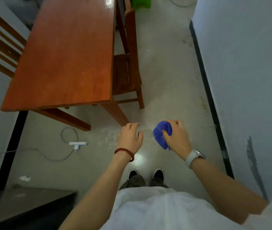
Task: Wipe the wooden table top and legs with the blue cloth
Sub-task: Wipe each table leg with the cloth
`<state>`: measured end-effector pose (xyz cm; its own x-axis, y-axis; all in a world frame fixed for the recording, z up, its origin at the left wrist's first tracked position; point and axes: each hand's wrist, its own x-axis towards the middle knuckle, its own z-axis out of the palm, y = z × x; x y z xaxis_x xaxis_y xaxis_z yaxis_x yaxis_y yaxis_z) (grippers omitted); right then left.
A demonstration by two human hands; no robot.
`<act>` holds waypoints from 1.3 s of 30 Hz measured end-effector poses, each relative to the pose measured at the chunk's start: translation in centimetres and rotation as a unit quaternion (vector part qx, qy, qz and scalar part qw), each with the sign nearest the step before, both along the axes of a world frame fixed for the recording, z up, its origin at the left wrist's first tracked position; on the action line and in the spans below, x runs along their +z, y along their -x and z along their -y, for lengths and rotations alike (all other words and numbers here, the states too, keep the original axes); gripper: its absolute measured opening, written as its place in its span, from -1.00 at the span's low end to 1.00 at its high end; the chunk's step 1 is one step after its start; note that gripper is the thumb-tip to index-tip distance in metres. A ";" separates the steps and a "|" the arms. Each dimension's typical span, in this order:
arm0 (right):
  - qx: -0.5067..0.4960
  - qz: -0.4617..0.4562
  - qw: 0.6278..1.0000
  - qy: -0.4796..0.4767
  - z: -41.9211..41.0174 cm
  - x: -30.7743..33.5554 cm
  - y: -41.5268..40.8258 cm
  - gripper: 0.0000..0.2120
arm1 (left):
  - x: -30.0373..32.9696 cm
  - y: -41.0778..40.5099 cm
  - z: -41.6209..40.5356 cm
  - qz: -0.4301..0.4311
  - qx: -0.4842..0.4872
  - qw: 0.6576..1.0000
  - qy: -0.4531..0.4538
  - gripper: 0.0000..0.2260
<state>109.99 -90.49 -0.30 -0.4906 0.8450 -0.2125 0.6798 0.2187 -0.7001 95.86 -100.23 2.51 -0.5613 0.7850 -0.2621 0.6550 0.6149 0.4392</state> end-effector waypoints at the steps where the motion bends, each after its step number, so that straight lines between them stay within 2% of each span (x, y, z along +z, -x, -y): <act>1: -0.002 -0.001 1.000 -0.007 -0.8 0.3 0.0 -0.70 | 0.5 0.1 -0.9 -0.006 -0.007 1.000 -0.009 -0.68; 10: -0.018 0.003 0.999 -0.029 -8.9 0.6 0.7 -0.69 | 0.7 0.4 -11.1 0.010 -0.057 0.998 -0.002 -0.65; 17: -0.014 0.031 0.999 -0.024 -21.9 -1.9 3.4 -0.65 | -2.6 2.6 -24.2 0.032 -0.048 0.998 -0.005 -0.66; 24: 0.037 0.068 0.997 0.004 -36.0 -2.8 7.1 -0.66 | -3.5 5.6 -37.8 0.071 -0.004 0.997 0.020 -0.65; 29: 0.091 0.065 0.994 -0.001 -43.2 -2.3 10.9 -0.65 | -3.0 8.6 -43.8 0.045 0.035 0.997 0.044 -0.65; 39: 0.206 0.093 0.974 0.001 -58.4 -2.6 17.7 -0.66 | -3.0 11.9 -56.3 0.062 0.166 0.982 0.065 -0.64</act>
